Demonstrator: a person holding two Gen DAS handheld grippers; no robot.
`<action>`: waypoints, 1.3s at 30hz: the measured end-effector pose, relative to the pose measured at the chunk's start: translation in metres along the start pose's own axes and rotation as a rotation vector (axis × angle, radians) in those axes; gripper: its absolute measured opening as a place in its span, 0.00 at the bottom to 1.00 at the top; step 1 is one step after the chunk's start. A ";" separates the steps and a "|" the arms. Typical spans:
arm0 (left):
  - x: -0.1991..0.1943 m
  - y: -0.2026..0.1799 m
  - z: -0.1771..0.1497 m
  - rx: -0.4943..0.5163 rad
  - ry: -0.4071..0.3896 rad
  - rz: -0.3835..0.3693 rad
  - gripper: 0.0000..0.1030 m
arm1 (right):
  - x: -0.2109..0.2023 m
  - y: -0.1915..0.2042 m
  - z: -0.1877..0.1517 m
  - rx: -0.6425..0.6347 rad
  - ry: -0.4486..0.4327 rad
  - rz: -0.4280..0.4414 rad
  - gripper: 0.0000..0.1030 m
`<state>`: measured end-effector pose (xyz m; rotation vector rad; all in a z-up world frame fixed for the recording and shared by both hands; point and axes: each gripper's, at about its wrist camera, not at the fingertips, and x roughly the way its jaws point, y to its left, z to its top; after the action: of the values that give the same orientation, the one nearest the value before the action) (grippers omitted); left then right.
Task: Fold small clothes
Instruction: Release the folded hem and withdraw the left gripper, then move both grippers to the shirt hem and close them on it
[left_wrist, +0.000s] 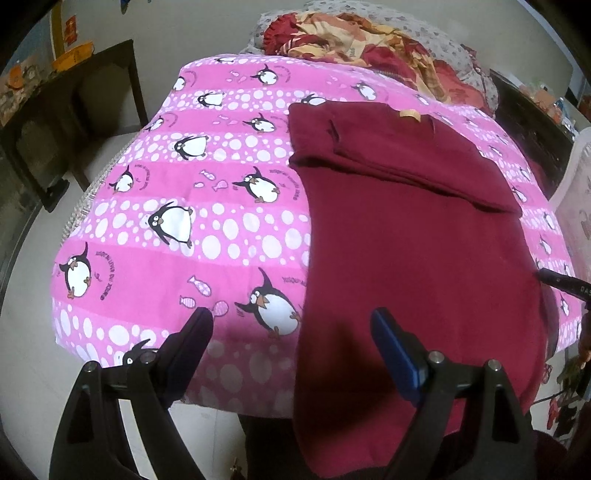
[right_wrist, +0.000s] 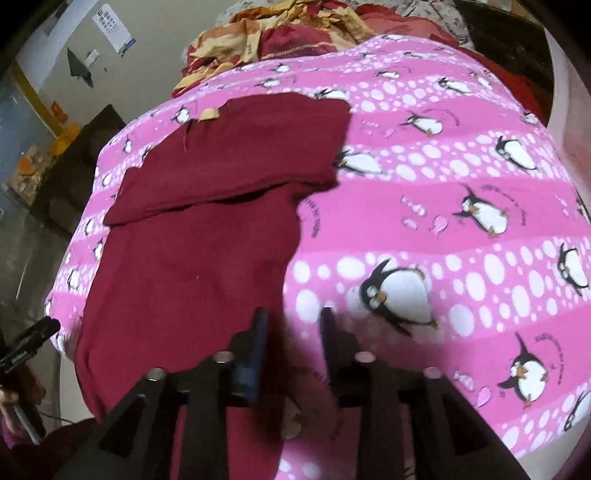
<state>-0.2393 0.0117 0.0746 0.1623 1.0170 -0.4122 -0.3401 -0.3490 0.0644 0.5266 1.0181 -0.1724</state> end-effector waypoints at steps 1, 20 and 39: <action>-0.001 0.000 -0.002 0.003 0.002 0.000 0.84 | 0.003 0.002 -0.003 0.005 0.007 0.034 0.57; 0.008 0.009 -0.061 0.012 0.143 -0.139 0.84 | -0.020 0.005 -0.073 -0.051 0.163 0.196 0.66; 0.031 -0.011 -0.080 0.079 0.209 -0.152 0.23 | 0.009 0.015 -0.123 -0.026 0.278 0.375 0.15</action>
<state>-0.2931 0.0194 0.0071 0.2026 1.2238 -0.5825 -0.4236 -0.2742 0.0114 0.7208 1.1687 0.2537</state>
